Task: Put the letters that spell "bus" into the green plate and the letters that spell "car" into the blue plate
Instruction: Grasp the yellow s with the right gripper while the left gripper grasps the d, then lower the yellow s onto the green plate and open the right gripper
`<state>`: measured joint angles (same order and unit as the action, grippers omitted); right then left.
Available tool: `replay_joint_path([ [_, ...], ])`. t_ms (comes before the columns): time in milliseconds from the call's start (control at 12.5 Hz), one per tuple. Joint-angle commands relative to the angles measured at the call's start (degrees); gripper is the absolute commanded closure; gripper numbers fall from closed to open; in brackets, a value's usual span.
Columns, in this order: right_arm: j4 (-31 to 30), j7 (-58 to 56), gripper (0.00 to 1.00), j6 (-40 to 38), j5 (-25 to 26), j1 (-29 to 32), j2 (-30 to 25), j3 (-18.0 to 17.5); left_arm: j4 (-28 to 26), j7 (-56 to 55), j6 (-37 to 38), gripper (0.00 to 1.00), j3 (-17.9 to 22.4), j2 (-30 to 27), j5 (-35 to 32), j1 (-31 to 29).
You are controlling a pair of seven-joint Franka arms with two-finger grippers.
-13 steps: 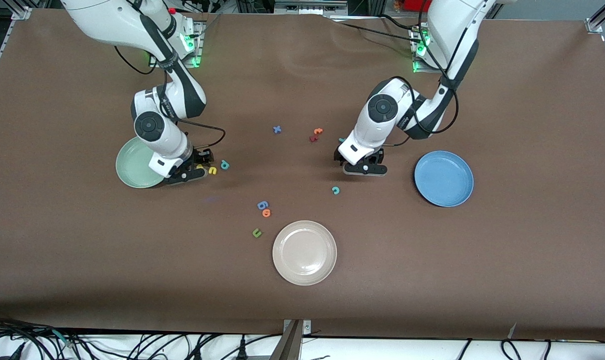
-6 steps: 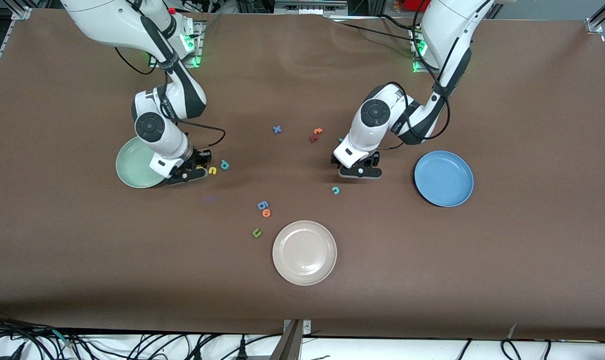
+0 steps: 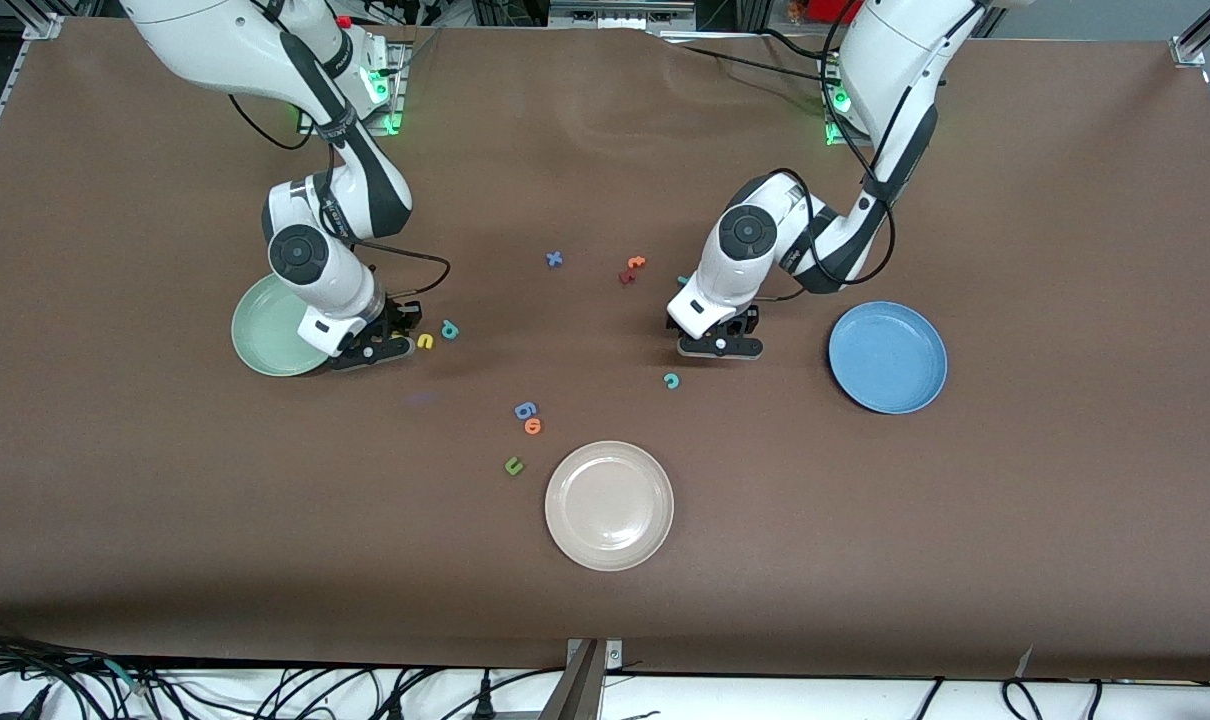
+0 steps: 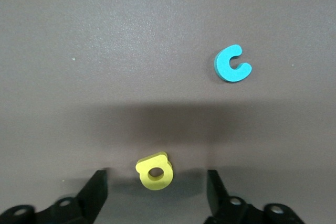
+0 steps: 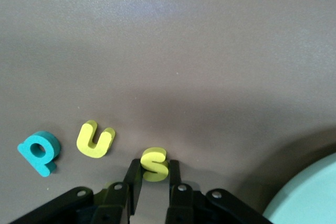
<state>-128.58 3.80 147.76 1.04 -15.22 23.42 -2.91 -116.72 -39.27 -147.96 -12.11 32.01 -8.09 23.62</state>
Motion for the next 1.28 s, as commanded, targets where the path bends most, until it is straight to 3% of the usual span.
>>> replay_joint_path([
  [0,0.18,-0.99,0.95,0.69,-0.25,0.37,0.40,-0.17,1.14,-1.69,0.75,0.36,0.78,0.42,-2.37,0.90],
  [240,0.53,-1.25,0.98,-0.79,-0.25,0.37,-2.05,0.01,2.02,-1.60,1.62,0.47,0.78,0.42,-2.37,0.99],
  [639,7.73,-0.29,0.98,-17.65,-0.34,0.28,-6.98,3.78,2.63,-1.60,2.24,0.61,0.78,1.04,-2.46,0.99],
  [1199,7.39,-4.22,0.97,-19.87,0.19,0.37,-5.32,17.84,2.63,-1.60,2.24,0.73,0.78,1.39,-4.66,0.81],
])
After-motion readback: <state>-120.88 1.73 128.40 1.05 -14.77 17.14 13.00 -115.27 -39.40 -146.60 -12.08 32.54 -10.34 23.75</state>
